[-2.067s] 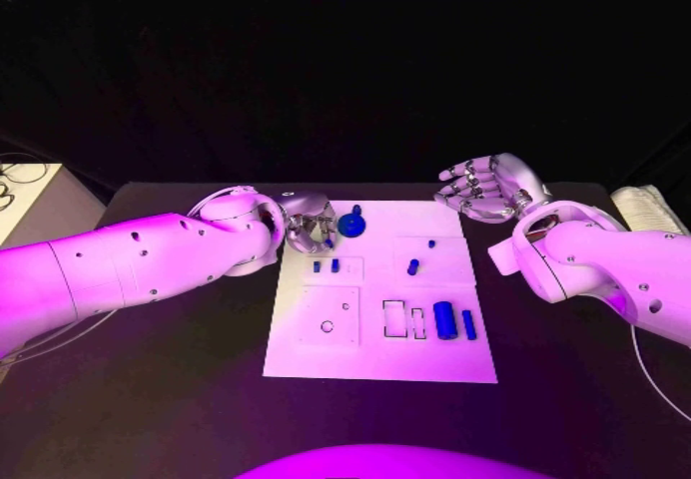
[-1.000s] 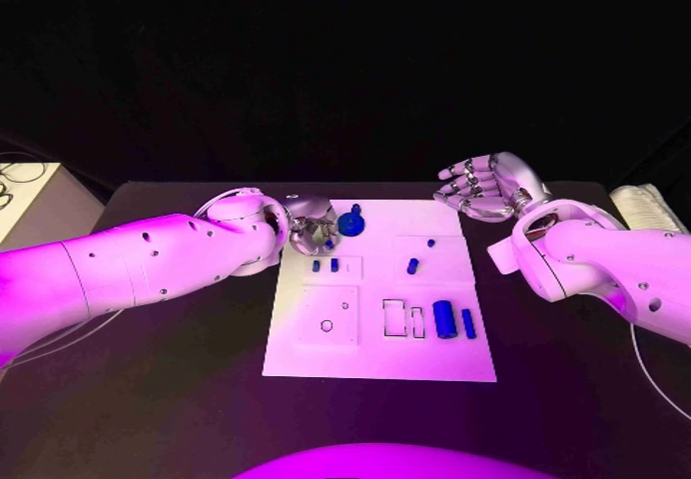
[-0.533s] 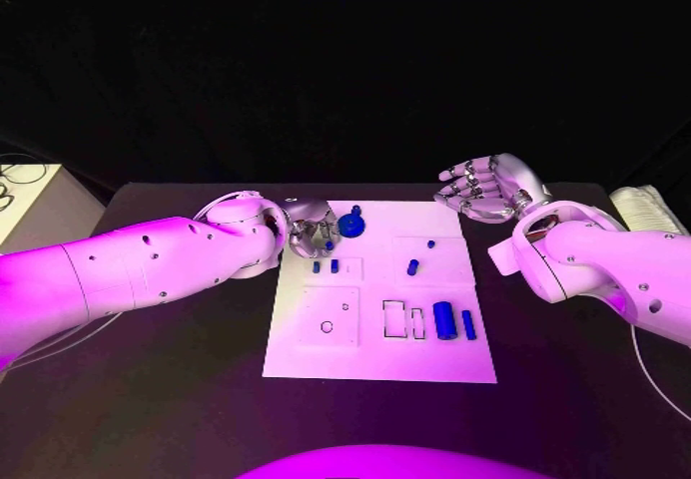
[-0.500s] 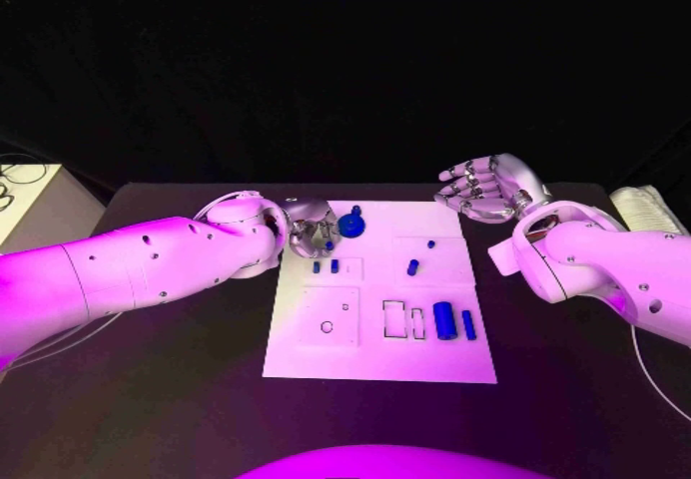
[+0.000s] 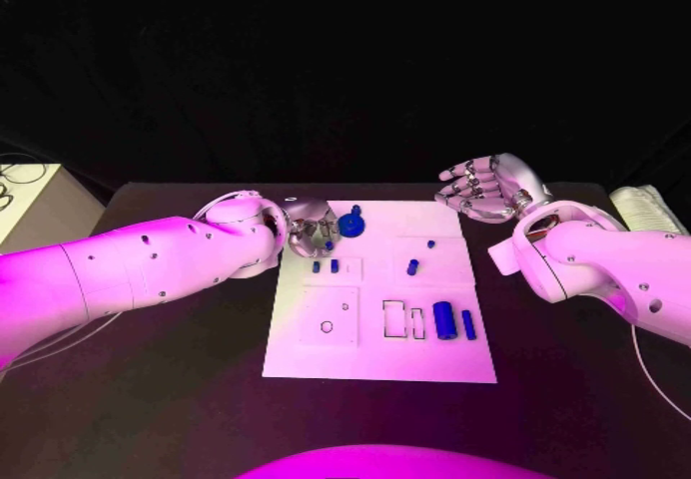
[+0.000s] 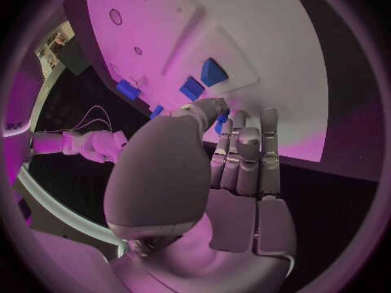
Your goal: Assemble the parts on the task board
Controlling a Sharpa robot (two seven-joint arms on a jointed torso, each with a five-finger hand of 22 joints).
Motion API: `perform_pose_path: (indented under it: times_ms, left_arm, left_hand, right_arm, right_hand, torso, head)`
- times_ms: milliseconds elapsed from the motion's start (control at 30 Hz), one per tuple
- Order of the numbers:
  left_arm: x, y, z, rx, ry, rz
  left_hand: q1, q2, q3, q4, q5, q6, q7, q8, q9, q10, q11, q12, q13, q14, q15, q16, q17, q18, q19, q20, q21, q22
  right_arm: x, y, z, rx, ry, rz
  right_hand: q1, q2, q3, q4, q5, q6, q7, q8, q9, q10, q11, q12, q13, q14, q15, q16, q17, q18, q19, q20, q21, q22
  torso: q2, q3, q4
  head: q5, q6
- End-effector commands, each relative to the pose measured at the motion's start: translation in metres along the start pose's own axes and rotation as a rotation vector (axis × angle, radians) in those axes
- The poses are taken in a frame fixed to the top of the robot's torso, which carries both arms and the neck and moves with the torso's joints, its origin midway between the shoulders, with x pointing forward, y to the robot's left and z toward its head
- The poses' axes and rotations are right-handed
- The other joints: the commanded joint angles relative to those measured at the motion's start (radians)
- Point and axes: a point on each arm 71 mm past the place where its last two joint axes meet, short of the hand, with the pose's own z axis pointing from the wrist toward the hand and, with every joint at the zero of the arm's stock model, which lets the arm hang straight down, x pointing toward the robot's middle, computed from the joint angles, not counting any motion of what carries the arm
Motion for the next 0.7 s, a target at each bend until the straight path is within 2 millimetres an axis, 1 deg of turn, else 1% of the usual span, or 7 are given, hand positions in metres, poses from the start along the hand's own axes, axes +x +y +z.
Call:
perform_pose_path:
  times_ms: [33, 400, 500, 600, 633, 667, 700]
  left_arm:
    - [0.001, 0.003, -0.001, -0.019, 0.018, -0.003]
    - [0.001, 0.016, -0.008, -0.057, 0.044, 0.011]
    - [-0.003, 0.022, -0.010, -0.068, 0.005, 0.010]
    - [-0.011, 0.030, -0.014, -0.077, -0.069, -0.005]
    - [-0.014, 0.032, -0.015, -0.079, -0.096, -0.017]
    - [-0.015, 0.034, -0.016, -0.079, -0.112, -0.026]
    - [-0.018, 0.037, -0.019, -0.079, -0.137, -0.042]
  left_hand:
    - [-0.011, -0.001, -0.007, -0.002, -0.004, -0.009, -0.004, -0.006, -0.001, -0.021, 0.003, -0.006, -0.001, -0.018, 0.003, -0.008, -0.018, 0.012, -0.001, 0.012, -0.008, -0.003]
    - [-0.004, 0.015, -0.106, -0.002, 0.000, -0.044, -0.031, -0.014, -0.001, -0.141, 0.026, 0.029, 0.005, -0.096, 0.026, -0.015, -0.117, 0.013, -0.016, 0.036, -0.041, -0.020]
    - [0.005, 0.023, -0.117, -0.001, 0.001, -0.046, -0.030, -0.014, 0.000, -0.151, 0.028, 0.037, 0.006, -0.093, 0.027, -0.009, -0.115, 0.013, -0.014, 0.037, -0.042, -0.021]
    - [0.027, 0.039, -0.106, -0.003, 0.002, -0.030, -0.012, -0.005, 0.002, -0.142, 0.024, 0.068, 0.011, -0.080, 0.022, 0.001, -0.115, 0.014, -0.004, 0.034, -0.036, -0.019]
    - [0.031, 0.042, -0.091, 0.000, 0.001, -0.004, 0.008, 0.008, 0.005, -0.115, 0.016, 0.091, 0.016, -0.076, 0.015, 0.001, -0.121, 0.015, 0.002, 0.029, -0.030, -0.016]
    - [0.028, 0.038, -0.085, 0.004, 0.000, 0.009, 0.013, 0.015, 0.007, -0.103, 0.013, 0.102, 0.018, -0.077, 0.011, -0.002, -0.131, 0.015, 0.004, 0.026, -0.028, -0.015]
    - [0.025, 0.036, -0.076, 0.008, -0.005, 0.029, 0.010, 0.029, 0.011, -0.082, 0.004, 0.124, 0.024, -0.071, 0.005, -0.002, -0.133, 0.015, 0.006, 0.021, -0.026, -0.014]
  right_arm:
    - [0.001, -0.001, 0.000, -0.002, 0.031, -0.015]
    - [-0.002, -0.010, 0.002, 0.029, 0.088, -0.098]
    - [-0.005, -0.015, 0.003, 0.032, 0.111, -0.147]
    - [-0.007, -0.020, 0.005, 0.027, 0.140, -0.216]
    - [-0.008, -0.021, 0.005, 0.022, 0.153, -0.244]
    - [-0.008, -0.022, 0.005, 0.018, 0.161, -0.263]
    - [-0.008, -0.023, 0.006, 0.012, 0.178, -0.295]
  right_hand:
    - [-0.009, 0.002, -0.002, -0.007, 0.005, 0.005, 0.034, -0.005, -0.002, -0.004, 0.001, -0.005, -0.001, 0.002, 0.006, -0.005, -0.002, 0.013, -0.007, 0.000, -0.001, -0.002]
    - [-0.009, -0.006, -0.020, -0.027, -0.001, 0.010, 0.022, -0.003, -0.004, -0.029, -0.004, -0.019, -0.001, 0.045, -0.004, 0.009, -0.004, 0.015, 0.029, -0.009, 0.012, -0.019]
    - [0.008, 0.002, -0.019, -0.052, -0.001, 0.033, 0.003, 0.006, -0.003, -0.011, -0.022, -0.012, 0.000, 0.127, -0.033, 0.045, 0.013, 0.015, 0.107, -0.039, 0.049, -0.018]
    - [0.020, 0.007, -0.007, -0.073, -0.002, 0.056, -0.009, 0.013, -0.003, 0.018, -0.040, -0.008, -0.001, 0.203, -0.059, 0.078, 0.035, 0.013, 0.180, -0.071, 0.096, -0.002]
    - [0.034, 0.012, -0.006, -0.089, -0.003, 0.075, -0.018, 0.019, -0.001, 0.042, -0.053, -0.006, 0.000, 0.268, -0.081, 0.112, 0.055, 0.015, 0.234, -0.097, 0.139, 0.021]
    - [0.038, 0.015, -0.006, -0.097, -0.003, 0.084, -0.023, 0.021, -0.001, 0.054, -0.060, -0.008, 0.000, 0.292, -0.089, 0.125, 0.065, 0.014, 0.255, -0.111, 0.162, 0.035]
    - [0.047, 0.021, -0.006, -0.110, -0.003, 0.100, -0.031, 0.025, -0.001, 0.078, -0.067, -0.011, 0.000, 0.341, -0.106, 0.153, 0.084, 0.012, 0.288, -0.133, 0.205, 0.063]
  torso:
    - [-0.001, 0.0001, 0.0000]
    - [0.000, -0.0003, 0.0002]
    - [0.000, -0.0004, -0.0001]
    - [0.000, -0.0005, -0.0006]
    - [0.000, -0.0003, -0.0006]
    - [0.000, -0.0003, -0.0006]
    - [0.000, 0.0005, -0.0005]
  head:
    - [0.000, 0.001]
    - [-0.003, 0.004]
    - [-0.004, 0.007]
    - [-0.006, 0.008]
    - [-0.006, 0.008]
    - [-0.006, 0.008]
    - [-0.016, 0.013]
